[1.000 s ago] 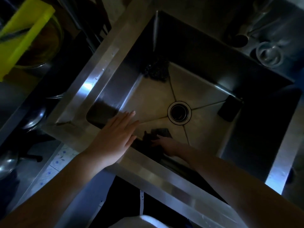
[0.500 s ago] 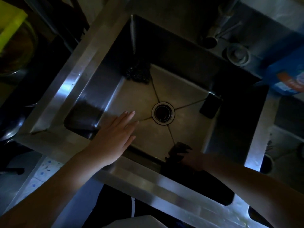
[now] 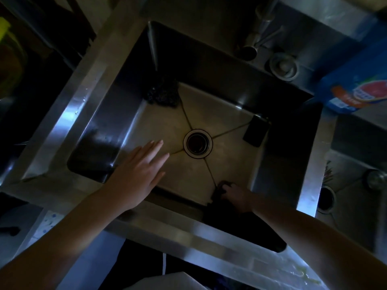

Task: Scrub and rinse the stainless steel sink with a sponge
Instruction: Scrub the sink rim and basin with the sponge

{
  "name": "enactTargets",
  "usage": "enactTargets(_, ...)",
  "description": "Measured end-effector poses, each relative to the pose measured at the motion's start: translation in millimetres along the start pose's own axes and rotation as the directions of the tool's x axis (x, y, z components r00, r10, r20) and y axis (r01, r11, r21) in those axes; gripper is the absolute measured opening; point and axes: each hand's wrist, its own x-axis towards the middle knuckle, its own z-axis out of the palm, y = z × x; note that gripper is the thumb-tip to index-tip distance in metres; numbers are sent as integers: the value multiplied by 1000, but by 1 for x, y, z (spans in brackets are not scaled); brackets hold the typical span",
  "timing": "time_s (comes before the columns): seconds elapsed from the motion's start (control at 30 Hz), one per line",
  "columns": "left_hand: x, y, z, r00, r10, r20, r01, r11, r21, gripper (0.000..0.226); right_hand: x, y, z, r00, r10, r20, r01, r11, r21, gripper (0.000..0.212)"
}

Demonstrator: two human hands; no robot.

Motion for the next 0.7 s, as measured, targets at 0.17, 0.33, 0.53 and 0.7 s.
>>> enactTargets(0.17,1,0,1,1000,9,-4,-9,1000,0,51,-2,-6,9,995,-17,103,32,987,-155,30)
enactTargets(0.33,2,-1,1,1000,9,-4,-10,1000,-25,52,-6,7,18,991,-83,103,105,967,-231,28)
enactTargets(0.53,2,-5,4,1000,15,4,-15,1000,-14,52,-7,24,-8,997,-64,44,75,941,-330,27)
enactTargets(0.7,4,-1,3,1000,25,14,-25,1000,-4,53,-16,41,-29,985,167,-31,-169,946,-276,29)
